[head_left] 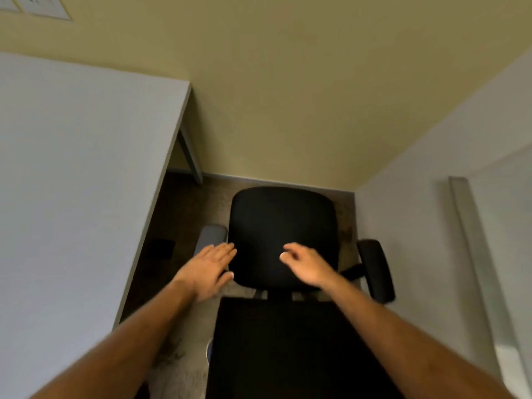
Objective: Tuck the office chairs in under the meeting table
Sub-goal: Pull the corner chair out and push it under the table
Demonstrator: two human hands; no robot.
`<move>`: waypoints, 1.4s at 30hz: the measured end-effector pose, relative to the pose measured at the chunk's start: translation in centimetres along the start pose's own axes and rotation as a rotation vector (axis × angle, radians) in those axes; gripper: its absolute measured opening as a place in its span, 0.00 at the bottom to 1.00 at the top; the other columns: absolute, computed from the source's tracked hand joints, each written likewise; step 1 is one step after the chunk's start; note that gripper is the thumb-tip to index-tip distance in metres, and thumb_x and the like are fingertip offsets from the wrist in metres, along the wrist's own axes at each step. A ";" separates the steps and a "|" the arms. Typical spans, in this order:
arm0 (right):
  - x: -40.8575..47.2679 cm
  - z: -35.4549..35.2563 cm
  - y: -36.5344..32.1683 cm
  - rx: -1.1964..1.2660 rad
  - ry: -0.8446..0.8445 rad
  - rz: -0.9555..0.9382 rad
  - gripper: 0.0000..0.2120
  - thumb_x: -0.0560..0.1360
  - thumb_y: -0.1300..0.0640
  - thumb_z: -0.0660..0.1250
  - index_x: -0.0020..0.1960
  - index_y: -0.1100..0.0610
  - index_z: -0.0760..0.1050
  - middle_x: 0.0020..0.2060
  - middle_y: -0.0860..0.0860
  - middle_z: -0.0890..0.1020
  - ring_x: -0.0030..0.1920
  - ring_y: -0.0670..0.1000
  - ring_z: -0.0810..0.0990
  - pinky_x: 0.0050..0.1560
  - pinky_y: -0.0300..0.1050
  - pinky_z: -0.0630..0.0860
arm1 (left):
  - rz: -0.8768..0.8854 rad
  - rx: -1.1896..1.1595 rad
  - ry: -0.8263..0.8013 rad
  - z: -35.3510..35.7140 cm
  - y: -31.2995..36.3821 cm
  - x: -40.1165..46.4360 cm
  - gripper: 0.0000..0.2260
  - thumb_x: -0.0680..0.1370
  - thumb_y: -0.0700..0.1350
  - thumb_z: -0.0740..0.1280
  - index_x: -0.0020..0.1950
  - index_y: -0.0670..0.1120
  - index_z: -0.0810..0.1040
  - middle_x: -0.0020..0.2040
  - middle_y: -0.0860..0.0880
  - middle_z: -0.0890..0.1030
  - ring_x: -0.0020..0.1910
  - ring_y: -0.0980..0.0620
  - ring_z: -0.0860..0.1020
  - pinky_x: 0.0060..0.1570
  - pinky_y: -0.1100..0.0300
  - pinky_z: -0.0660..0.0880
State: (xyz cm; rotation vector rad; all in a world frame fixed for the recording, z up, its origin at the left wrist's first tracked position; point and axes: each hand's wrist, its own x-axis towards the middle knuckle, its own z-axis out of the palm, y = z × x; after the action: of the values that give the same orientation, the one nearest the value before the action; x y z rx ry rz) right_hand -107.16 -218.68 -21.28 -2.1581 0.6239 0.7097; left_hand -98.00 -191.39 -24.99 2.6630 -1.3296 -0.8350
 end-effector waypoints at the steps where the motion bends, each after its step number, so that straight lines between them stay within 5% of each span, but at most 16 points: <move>1: -3.0 -2.3 1.5 -0.052 0.009 0.013 0.22 0.80 0.44 0.64 0.71 0.53 0.73 0.65 0.53 0.80 0.66 0.54 0.76 0.65 0.45 0.71 | 0.022 -0.004 -0.017 -2.1 2.0 -1.3 0.29 0.83 0.60 0.51 0.81 0.49 0.51 0.82 0.49 0.53 0.79 0.52 0.50 0.77 0.55 0.44; 7: -16.8 -8.4 10.2 -0.129 0.026 0.025 0.23 0.80 0.42 0.63 0.71 0.51 0.72 0.65 0.52 0.79 0.64 0.52 0.77 0.64 0.49 0.72 | 0.011 -0.061 0.013 -8.2 12.7 -8.4 0.27 0.82 0.63 0.55 0.78 0.52 0.64 0.77 0.50 0.67 0.75 0.51 0.64 0.73 0.54 0.59; 13: -26.2 -7.7 16.8 -0.232 -0.004 -0.058 0.28 0.76 0.30 0.55 0.67 0.44 0.76 0.64 0.48 0.80 0.62 0.51 0.77 0.62 0.52 0.74 | -0.243 -0.171 -0.162 -6.5 20.3 -14.0 0.33 0.77 0.71 0.55 0.75 0.53 0.69 0.71 0.50 0.74 0.67 0.50 0.73 0.66 0.51 0.69; 18: -30.3 -4.6 18.7 -0.314 0.171 -0.182 0.43 0.70 0.23 0.44 0.76 0.45 0.64 0.75 0.44 0.68 0.75 0.53 0.60 0.70 0.54 0.66 | -0.374 -0.115 -0.073 -3.8 23.5 -17.7 0.46 0.67 0.82 0.50 0.77 0.55 0.65 0.71 0.49 0.75 0.67 0.48 0.74 0.63 0.51 0.69; 26: -30.8 -1.7 18.9 -0.323 0.486 -0.377 0.28 0.74 0.31 0.58 0.63 0.46 0.80 0.59 0.41 0.81 0.62 0.46 0.74 0.58 0.44 0.75 | -0.425 -0.047 0.088 -1.0 25.1 -20.5 0.32 0.76 0.71 0.52 0.72 0.54 0.72 0.65 0.52 0.80 0.60 0.51 0.78 0.61 0.53 0.72; 32: -29.6 -1.2 18.1 -0.347 0.470 -0.509 0.21 0.74 0.38 0.64 0.60 0.46 0.82 0.56 0.42 0.84 0.59 0.46 0.77 0.54 0.44 0.78 | -0.482 -0.096 0.137 -0.3 25.6 -23.3 0.28 0.77 0.69 0.51 0.65 0.55 0.77 0.54 0.53 0.84 0.50 0.54 0.80 0.53 0.54 0.74; 38: -25.2 -3.9 14.8 -0.409 0.417 -0.673 0.23 0.74 0.37 0.59 0.59 0.47 0.83 0.54 0.42 0.84 0.56 0.44 0.77 0.53 0.42 0.76 | -0.650 -0.173 0.294 1.1 25.7 -24.3 0.31 0.77 0.70 0.50 0.70 0.55 0.75 0.61 0.54 0.82 0.57 0.54 0.79 0.57 0.55 0.74; 42: -20.5 -7.4 10.2 -0.566 0.296 -0.713 0.22 0.77 0.36 0.59 0.62 0.46 0.80 0.57 0.41 0.82 0.60 0.46 0.74 0.56 0.46 0.75 | -0.758 -0.234 0.421 0.7 25.8 -23.2 0.30 0.77 0.70 0.50 0.68 0.57 0.76 0.55 0.55 0.84 0.53 0.55 0.80 0.51 0.56 0.75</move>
State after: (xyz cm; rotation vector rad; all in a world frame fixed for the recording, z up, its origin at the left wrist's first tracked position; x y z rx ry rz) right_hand -126.32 -226.38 -8.97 -2.7818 -0.2683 0.1756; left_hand -128.32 -189.98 -8.18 2.8990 -0.1058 -0.3695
